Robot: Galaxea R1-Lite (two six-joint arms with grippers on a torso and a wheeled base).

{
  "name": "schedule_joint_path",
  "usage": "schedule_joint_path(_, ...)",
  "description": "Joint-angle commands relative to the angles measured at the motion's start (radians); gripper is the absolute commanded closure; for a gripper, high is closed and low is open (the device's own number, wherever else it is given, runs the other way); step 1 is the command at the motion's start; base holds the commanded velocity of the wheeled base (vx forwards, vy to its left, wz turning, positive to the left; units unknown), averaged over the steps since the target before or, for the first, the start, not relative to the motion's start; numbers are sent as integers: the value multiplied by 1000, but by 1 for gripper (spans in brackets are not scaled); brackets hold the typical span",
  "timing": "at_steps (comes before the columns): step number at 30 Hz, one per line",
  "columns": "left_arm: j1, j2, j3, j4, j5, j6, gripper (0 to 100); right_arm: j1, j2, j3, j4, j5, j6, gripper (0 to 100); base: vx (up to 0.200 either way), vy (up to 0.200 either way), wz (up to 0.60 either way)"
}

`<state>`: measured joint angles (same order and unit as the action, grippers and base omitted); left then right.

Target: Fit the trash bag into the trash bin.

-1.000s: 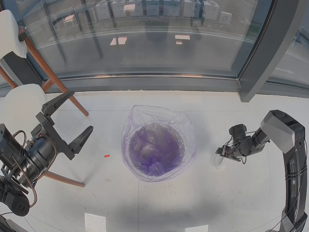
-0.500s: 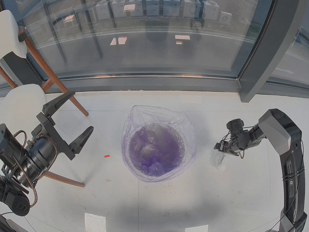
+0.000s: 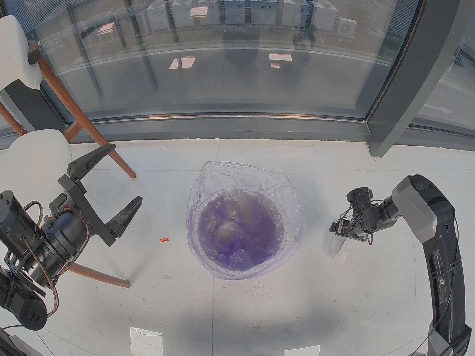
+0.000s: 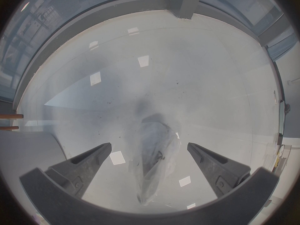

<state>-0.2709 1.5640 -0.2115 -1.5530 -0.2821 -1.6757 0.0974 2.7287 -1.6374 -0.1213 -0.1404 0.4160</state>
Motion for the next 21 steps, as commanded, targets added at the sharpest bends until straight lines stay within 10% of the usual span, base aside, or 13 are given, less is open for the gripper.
schedule_joint_path(1,1,1,1,-18,0,7,0,7,23,-18,0,-1,0,0,0,0,0)
schedule_joint_path(21,4,11,6,-18,1,18,0,2,55,-96,104,-13,1,0,0,0,0)
